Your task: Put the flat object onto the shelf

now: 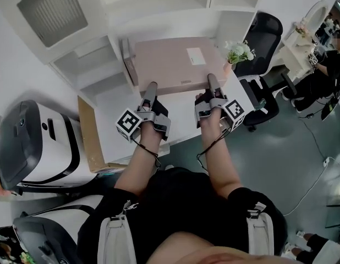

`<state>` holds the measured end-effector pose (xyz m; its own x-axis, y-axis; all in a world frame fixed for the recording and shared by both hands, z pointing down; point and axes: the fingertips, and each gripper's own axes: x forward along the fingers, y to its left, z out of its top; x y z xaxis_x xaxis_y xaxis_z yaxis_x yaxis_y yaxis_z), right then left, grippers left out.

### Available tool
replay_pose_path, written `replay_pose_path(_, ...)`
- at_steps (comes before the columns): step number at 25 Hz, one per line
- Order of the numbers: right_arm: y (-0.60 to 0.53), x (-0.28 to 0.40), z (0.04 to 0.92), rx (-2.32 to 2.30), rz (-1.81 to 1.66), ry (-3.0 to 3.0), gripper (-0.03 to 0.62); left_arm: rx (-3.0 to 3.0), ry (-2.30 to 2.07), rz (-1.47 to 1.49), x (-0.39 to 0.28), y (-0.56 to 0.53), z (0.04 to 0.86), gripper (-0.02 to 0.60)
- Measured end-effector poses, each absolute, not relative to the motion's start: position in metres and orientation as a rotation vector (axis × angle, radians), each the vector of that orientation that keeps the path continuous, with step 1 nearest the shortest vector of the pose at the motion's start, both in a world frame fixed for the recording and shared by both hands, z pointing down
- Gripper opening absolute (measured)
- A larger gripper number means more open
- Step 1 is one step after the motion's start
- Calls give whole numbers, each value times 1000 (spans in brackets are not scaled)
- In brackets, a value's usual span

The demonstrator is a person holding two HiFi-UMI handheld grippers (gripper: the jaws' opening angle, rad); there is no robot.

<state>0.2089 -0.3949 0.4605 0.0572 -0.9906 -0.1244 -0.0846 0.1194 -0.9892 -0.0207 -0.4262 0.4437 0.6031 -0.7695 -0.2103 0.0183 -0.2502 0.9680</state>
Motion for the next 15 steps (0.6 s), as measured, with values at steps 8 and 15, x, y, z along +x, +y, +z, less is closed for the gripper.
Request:
replay_pose_path(8, -420, 231, 463, -1139, -1129, 1385, 288, 1646, -729, -945, -1, -426, 446, 285)
replay_pose_path(15, -432, 247, 459, -1071, -1215, 1480, 288, 1605, -830, -1034, 16, -413, 445, 285)
